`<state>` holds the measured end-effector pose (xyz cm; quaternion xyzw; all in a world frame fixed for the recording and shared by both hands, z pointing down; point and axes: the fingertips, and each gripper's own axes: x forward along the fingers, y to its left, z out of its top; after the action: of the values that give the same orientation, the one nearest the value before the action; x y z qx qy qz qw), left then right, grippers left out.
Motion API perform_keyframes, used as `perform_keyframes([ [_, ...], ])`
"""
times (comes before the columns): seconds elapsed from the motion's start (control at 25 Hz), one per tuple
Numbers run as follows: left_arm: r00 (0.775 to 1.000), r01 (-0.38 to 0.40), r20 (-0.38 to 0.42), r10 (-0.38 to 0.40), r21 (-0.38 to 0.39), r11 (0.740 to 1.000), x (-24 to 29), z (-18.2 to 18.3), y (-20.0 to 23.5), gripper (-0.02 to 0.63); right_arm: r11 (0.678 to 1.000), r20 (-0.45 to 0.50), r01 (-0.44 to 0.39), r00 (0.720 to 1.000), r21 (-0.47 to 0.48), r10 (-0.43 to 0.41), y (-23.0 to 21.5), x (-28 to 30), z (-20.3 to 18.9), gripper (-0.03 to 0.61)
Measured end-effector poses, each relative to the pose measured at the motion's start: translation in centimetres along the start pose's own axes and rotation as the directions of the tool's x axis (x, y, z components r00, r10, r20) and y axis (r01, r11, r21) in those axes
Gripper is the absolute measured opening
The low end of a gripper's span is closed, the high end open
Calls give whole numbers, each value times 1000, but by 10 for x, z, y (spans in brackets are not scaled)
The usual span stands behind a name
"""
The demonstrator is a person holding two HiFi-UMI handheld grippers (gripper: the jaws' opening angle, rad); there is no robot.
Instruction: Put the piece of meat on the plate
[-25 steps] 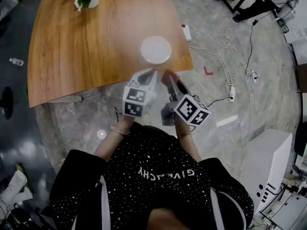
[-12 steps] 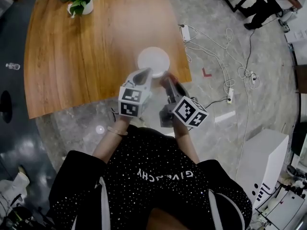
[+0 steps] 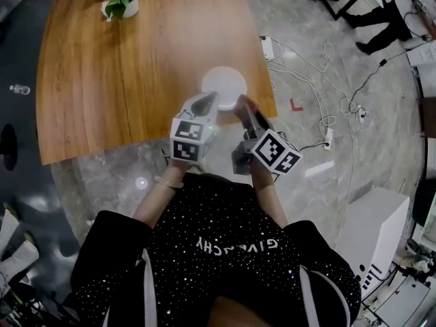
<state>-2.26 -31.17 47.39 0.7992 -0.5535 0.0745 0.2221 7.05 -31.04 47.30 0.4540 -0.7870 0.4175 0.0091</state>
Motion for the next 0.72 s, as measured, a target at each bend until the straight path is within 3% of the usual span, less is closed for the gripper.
perform_keyframes([
  [0.44,1000,10,11,-11,47,999,24,13,23,11,1000,-14,-10,1000,-21,9,2,30,4,99],
  [0.72,1000,1,-9,-1,44,999,40,13,36,11,1000,-130,2,992,3,-2,-14,64,2,98],
])
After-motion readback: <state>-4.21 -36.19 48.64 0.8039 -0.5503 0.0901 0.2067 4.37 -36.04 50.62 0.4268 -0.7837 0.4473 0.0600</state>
